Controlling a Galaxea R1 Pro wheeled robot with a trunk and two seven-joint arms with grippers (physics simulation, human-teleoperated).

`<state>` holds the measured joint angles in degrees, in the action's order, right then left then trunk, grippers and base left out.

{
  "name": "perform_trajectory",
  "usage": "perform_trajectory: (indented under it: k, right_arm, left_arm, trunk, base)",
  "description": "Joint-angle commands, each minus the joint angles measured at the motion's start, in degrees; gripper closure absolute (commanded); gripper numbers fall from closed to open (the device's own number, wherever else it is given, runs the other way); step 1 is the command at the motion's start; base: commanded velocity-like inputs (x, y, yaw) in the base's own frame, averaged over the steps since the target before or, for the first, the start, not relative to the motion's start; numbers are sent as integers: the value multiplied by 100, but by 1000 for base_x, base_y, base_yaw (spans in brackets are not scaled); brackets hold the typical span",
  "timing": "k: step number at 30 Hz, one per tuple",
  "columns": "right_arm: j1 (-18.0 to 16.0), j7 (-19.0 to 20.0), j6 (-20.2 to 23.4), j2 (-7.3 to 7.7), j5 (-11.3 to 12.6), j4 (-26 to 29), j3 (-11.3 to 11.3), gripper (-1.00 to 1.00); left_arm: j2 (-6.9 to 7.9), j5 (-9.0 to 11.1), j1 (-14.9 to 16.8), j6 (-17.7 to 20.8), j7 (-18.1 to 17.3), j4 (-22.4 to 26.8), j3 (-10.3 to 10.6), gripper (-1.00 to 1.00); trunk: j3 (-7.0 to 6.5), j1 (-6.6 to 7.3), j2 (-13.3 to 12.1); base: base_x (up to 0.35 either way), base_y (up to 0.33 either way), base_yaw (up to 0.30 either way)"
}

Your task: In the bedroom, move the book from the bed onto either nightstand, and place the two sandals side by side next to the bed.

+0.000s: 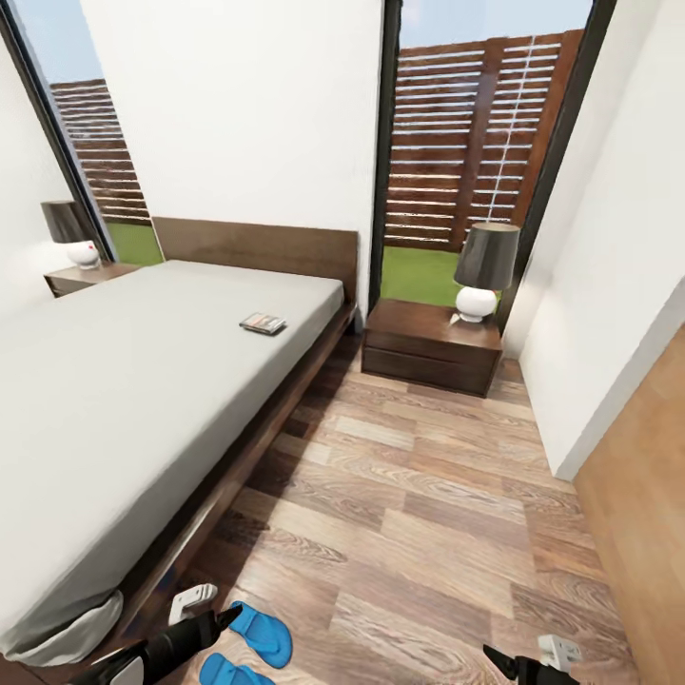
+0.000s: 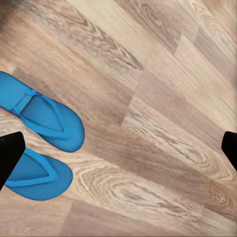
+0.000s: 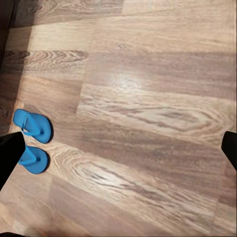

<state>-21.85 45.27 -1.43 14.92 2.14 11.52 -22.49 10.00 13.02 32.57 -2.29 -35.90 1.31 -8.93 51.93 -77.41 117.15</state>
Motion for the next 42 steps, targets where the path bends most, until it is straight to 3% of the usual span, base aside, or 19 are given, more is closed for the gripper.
perform_trajectory:
  k: [1,42]
  right_arm:
    - [-8,17,-15,2,20,-10,3,-100]
    - [-6,17,-15,2,17,-15,8,-100]
  left_arm:
    - [2,-19,3,-13,-22,-8,-39,-100]
    - [2,-19,2,-11,-22,-8,-34,-100]
  trunk:
    - [5,1,2]
    - [5,1,2]
  base:
    - [0,0,-274]
    - [0,0,-270]
